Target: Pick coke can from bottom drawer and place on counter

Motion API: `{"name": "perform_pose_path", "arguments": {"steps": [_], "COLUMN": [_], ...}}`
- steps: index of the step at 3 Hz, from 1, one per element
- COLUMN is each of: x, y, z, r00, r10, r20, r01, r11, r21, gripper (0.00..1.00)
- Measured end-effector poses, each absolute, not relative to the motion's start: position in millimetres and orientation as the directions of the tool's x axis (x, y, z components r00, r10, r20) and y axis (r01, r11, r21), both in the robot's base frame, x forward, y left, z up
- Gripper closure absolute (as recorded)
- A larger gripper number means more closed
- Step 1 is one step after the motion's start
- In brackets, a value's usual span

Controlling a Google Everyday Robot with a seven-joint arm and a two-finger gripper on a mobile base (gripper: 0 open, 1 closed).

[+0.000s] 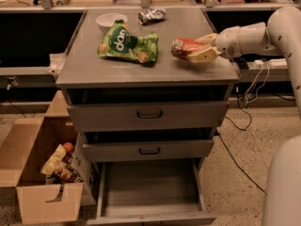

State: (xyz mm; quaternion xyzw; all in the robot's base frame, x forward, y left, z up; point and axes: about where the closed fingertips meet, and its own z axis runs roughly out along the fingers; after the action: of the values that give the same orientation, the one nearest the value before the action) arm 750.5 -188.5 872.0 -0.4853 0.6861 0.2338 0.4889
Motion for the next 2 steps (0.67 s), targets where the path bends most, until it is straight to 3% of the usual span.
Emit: {"name": "perform_pose_path", "arguments": {"steps": [1, 2], "x": [767, 781], "y": [-186, -187], "z": [864, 862], "r00": [-0.100, -0.130], "r10": [-0.430, -0.409], "r20": [-0.897, -0.903], "r01": [-0.879, -0.855], "r11": [0.460, 0.507], "r21": [-0.123, -0.106], "gripper": [1.00, 0.82]}}
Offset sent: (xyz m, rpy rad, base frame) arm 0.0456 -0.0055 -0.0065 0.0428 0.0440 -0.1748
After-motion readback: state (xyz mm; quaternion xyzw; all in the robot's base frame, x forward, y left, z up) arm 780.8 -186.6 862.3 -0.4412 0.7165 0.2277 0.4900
